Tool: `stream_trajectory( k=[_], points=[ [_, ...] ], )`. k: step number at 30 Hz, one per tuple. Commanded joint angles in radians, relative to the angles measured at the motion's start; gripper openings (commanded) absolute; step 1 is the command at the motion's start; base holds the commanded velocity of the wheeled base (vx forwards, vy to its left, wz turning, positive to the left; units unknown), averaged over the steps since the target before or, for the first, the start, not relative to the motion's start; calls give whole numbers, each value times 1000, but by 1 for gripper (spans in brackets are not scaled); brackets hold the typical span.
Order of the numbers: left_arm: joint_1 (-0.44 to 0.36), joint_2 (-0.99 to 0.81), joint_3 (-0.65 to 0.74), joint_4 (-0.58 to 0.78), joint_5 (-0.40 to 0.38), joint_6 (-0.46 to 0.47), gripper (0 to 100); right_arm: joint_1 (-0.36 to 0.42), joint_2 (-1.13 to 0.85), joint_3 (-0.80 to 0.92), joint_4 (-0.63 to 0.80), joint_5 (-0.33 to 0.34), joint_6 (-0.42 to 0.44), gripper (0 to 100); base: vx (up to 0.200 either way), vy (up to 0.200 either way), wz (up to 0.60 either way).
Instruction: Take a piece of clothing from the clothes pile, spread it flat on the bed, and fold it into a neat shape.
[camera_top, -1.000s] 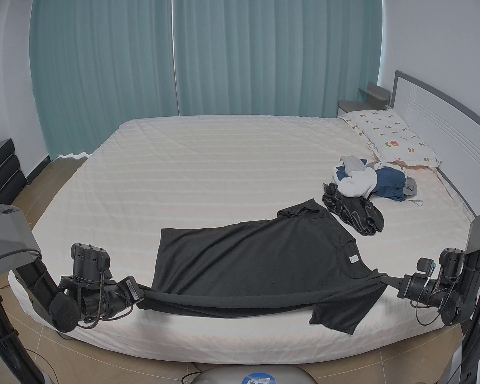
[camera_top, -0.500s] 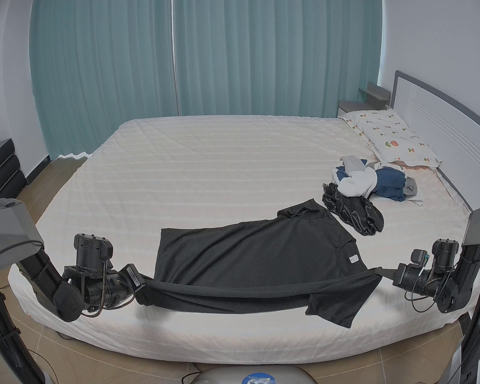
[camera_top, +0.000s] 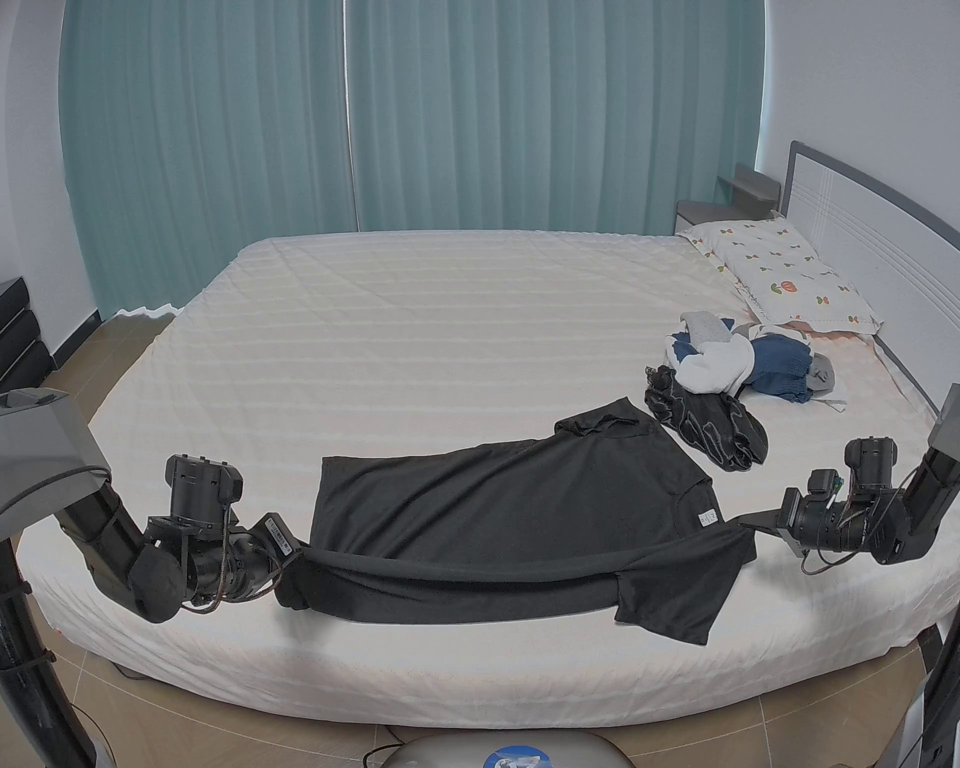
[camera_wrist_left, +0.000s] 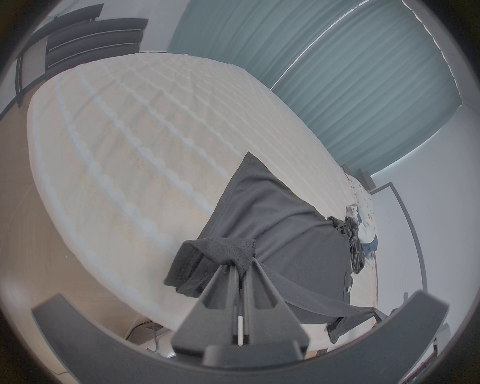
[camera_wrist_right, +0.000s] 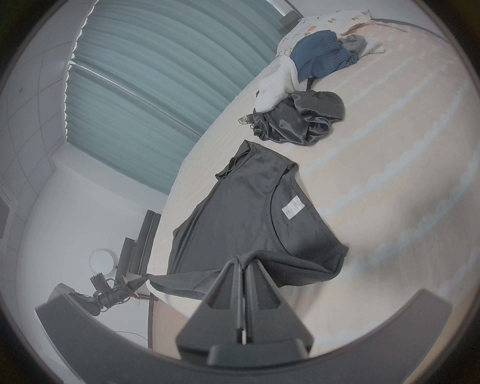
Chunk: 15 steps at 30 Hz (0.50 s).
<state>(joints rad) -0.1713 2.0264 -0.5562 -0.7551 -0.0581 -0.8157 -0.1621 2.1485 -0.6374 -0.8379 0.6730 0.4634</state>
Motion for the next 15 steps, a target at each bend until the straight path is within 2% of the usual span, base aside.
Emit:
stream_trajectory(
  k=[1, 7, 10, 11, 15],
  points=[
    [12, 91, -94, 8, 0, -43, 0, 10, -4, -119, 89, -1, 12, 0, 0, 0, 0],
    [16, 152, -153, 7, -3, -59, 0, 15, 44, -208, 141, -1, 35, 0, 0, 0, 0],
    [19, 156, -169, 5, -3, -92, 0, 15, 53, -234, 149, -1, 83, 0, 0, 0, 0],
    [19, 156, -186, 5, -6, -145, 0, 15, 57, -248, 148, -1, 116, 0, 0, 0, 0],
    [19, 173, -209, 0, -26, -184, 0, 18, 80, -263, 140, -1, 129, 0, 0, 0, 0]
  ],
)
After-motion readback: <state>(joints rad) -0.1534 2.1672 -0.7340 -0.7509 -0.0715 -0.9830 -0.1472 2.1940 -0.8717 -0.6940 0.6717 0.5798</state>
